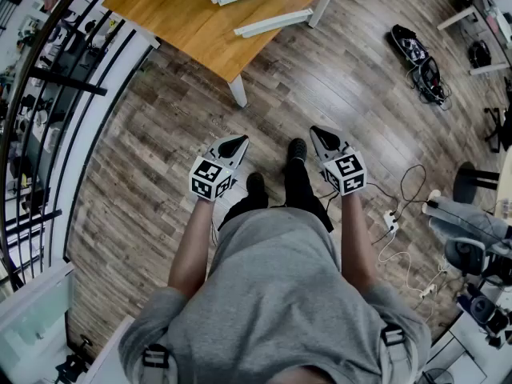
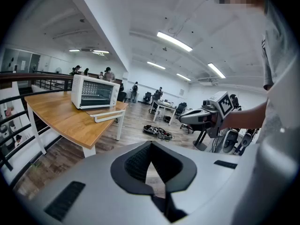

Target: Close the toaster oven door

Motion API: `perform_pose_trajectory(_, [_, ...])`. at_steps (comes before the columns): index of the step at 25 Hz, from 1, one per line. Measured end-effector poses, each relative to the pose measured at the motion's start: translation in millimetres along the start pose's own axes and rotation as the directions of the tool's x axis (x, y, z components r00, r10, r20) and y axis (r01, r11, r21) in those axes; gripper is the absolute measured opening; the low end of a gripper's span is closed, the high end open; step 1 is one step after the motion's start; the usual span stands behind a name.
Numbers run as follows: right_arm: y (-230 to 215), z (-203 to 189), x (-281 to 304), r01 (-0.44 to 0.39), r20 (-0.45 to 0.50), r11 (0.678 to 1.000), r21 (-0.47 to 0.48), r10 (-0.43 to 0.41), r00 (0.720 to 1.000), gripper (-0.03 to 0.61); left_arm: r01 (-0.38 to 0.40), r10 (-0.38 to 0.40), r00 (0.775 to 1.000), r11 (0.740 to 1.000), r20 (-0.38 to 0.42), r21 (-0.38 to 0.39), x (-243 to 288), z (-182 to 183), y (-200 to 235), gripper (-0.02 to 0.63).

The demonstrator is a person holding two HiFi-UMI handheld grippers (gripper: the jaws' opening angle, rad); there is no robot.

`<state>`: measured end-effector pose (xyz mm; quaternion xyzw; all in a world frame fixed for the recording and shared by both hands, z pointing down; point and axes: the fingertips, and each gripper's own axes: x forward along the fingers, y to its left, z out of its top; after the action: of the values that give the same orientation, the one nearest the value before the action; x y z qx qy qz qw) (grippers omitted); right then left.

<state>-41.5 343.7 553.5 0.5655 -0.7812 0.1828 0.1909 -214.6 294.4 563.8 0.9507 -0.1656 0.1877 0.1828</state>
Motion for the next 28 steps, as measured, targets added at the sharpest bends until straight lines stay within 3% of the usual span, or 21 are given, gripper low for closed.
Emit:
perform_pose_trajectory(5, [19, -2, -11, 0.006, -0.002, 0.999, -0.043, -0.006, 1.0, 0.008, 0.017, -0.02, 0.999, 0.998, 0.051, 0.055, -14, 14, -11, 0.015])
perform_pose_trajectory(14, [32, 33, -22, 0.078, 0.088, 0.995, -0.056, -0.073, 0.993, 0.008, 0.007, -0.023, 0.99, 0.993, 0.14, 0.117, -53, 51, -6, 0.015])
perform_pose_trajectory(19, [52, 40, -34, 0.029, 0.191, 0.999, -0.046, -0.02, 0.981, 0.009, 0.029, -0.048, 0.985, 0.993, 0.164, 0.115, -67, 57, -17, 0.015])
perform_pose_trajectory(28, [58, 45, -42, 0.128, 0.217, 0.985, -0.118, -0.1, 0.971, 0.009, 0.037, -0.063, 0.982, 0.989, 0.179, 0.143, -78, 59, -21, 0.015])
